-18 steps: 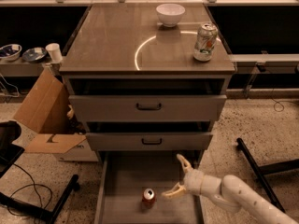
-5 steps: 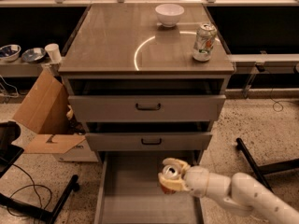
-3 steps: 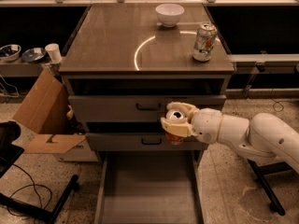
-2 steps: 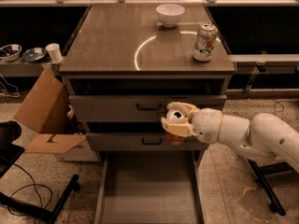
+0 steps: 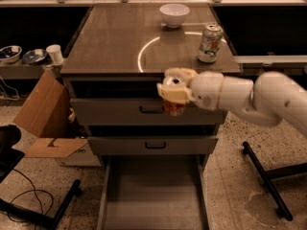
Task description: Pick coke can from bottom drawer and place on counter
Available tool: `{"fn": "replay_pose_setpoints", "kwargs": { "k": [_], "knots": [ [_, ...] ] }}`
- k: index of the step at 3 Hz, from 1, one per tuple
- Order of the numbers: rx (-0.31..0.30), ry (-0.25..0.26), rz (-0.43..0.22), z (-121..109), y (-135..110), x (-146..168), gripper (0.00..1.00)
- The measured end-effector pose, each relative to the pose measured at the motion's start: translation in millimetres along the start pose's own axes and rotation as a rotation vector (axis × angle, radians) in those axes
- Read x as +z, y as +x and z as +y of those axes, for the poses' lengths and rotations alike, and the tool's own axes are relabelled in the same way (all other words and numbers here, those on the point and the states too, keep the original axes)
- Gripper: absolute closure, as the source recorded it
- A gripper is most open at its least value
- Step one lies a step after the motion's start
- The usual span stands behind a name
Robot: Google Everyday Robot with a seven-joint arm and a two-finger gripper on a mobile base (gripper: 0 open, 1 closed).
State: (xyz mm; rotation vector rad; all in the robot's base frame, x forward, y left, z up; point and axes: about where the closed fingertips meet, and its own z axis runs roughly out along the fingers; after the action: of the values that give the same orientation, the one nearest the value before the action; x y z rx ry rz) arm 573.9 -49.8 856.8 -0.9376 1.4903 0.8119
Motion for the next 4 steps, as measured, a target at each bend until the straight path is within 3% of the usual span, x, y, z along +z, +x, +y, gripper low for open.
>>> {"fn": "replay_pose_setpoints", "kwargs": {
  "k": [1,2,3,4],
  "knots": [
    [-0.022,0.050,-0.035,-41,-85,31,1.00],
    [-0.024,0.076,-0.054,-82,-143,62,1.00],
    [0.014,0.054,-0.073,-121,-165,110,1.00],
    [0.077,-0.013,-0.106,-143,-161,177,1.00]
  ]
}}
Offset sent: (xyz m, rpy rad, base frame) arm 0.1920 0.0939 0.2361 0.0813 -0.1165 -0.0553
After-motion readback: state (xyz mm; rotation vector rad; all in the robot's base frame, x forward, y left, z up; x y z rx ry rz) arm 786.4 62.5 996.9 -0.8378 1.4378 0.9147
